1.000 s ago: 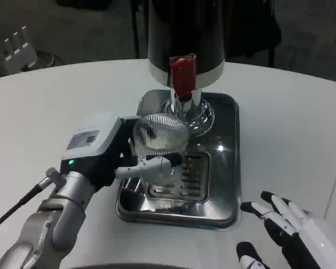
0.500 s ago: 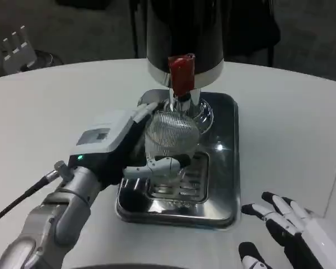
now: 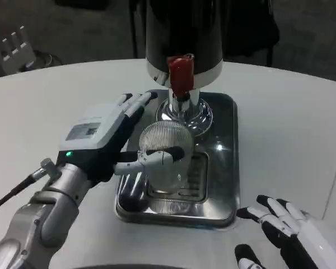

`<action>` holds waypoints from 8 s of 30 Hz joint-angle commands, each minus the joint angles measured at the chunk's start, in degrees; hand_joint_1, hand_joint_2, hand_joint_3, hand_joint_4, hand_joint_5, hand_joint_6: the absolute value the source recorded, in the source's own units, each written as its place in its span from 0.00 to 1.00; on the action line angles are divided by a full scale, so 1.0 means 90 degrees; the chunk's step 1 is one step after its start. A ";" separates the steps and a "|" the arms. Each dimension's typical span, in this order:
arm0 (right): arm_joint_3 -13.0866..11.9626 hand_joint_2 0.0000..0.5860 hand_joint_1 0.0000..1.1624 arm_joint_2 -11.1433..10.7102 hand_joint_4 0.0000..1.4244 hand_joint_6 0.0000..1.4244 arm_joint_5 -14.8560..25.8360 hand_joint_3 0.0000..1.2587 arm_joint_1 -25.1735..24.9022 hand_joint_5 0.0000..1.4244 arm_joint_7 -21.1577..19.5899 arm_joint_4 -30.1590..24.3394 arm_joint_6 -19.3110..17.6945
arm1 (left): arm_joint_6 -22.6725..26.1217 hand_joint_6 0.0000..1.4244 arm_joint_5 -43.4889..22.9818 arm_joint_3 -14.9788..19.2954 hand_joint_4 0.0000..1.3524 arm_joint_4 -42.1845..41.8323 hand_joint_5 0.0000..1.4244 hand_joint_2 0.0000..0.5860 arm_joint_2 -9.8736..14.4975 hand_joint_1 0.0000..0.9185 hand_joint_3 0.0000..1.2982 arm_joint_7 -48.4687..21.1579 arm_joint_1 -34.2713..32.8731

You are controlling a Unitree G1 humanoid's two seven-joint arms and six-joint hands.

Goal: Grasp the cup under the faucet to collect the drink, then remove the cup.

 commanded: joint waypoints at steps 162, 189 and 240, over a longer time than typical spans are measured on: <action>0.0300 0.59 0.22 -0.0095 0.05 0.10 0.2290 0.08 -0.1928 0.09 0.0272 0.0017 0.3119 | -0.2123 0.16 -0.3504 0.0038 0.06 0.1437 0.12 0.13 0.0725 0.00 0.13 -0.5050 -0.1827; 0.1071 0.39 0.56 -0.0696 0.02 0.11 0.3332 0.00 -0.3563 0.09 -0.2032 0.2450 0.3120 | -0.1881 0.17 -0.3606 0.0224 0.07 0.1070 0.12 0.15 0.0940 0.00 0.14 -0.5028 -0.1846; 0.1888 0.36 0.66 0.0117 0.06 0.14 0.3946 0.00 -0.5250 0.13 -0.5005 0.5975 0.1766 | -0.0973 0.17 -0.3803 0.0686 0.08 -0.0568 0.13 0.26 0.1437 0.00 0.15 -0.5158 -0.1316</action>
